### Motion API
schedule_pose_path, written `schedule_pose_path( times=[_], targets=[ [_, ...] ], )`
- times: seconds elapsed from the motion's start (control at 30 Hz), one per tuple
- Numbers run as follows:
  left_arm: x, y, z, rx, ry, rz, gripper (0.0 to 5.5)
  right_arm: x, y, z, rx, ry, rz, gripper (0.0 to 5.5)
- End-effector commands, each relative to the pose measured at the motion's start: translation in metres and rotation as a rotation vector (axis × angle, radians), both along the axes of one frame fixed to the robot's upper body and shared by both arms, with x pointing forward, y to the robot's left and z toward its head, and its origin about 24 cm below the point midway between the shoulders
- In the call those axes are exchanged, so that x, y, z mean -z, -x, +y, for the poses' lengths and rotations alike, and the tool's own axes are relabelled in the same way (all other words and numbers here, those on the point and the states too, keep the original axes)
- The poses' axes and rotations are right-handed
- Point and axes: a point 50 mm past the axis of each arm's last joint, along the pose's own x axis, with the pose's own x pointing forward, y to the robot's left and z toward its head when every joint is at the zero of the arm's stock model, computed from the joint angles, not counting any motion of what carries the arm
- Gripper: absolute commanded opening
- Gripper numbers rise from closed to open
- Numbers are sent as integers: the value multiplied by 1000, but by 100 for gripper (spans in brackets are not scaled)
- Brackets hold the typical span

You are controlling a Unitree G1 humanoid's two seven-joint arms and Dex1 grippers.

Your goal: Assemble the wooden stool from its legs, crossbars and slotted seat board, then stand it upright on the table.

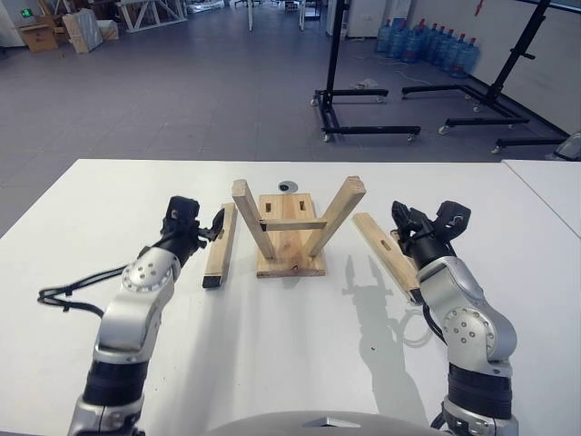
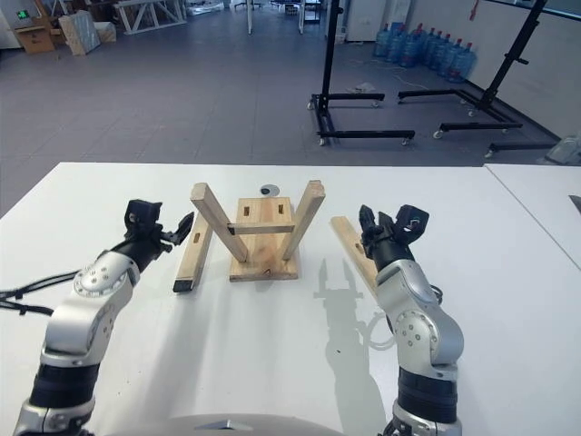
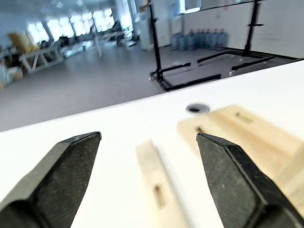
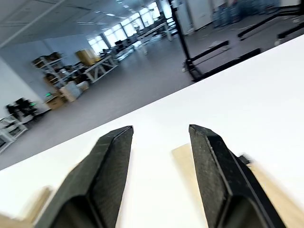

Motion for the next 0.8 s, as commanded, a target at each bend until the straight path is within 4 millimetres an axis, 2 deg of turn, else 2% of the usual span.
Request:
schedule_pose_path(
  times=[0.03, 0.1, 0.13, 0.23, 0.33, 0.47, 0.57, 0.63, 0.7, 0.8],
  targets=[
    [-6, 3, -23, 19, -8, -57, 367, -1, -1, 37, -199, 10, -23, 214],
    [-3, 11, -37, 125, -64, -47, 367, -7, 6, 67, -428, 18, -63, 214],
    [2, 16, -42, 189, -99, -30, 367, -7, 10, 72, -484, 16, -64, 214],
    [6, 27, -59, 330, -113, -3, 367, -5, 17, 75, -564, 15, -53, 214],
    [10, 30, -68, 378, -105, 21, 367, -4, 17, 75, -575, 24, -45, 214],
    [26, 28, -51, 324, -155, 100, 367, 11, 9, 47, -375, 132, 49, 214],
    [15, 20, -41, 305, -189, 62, 367, 17, 3, 9, -101, 184, 85, 214],
    [4, 15, -50, 341, -159, 13, 367, 10, 2, -14, 79, 215, 48, 214],
    [-2, 13, -69, 446, -165, -38, 367, -3, 0, -32, 229, 255, -21, 214],
    [-16, 15, -86, 594, -184, -105, 367, -30, -6, -35, 255, 306, -169, 214]
  ],
)
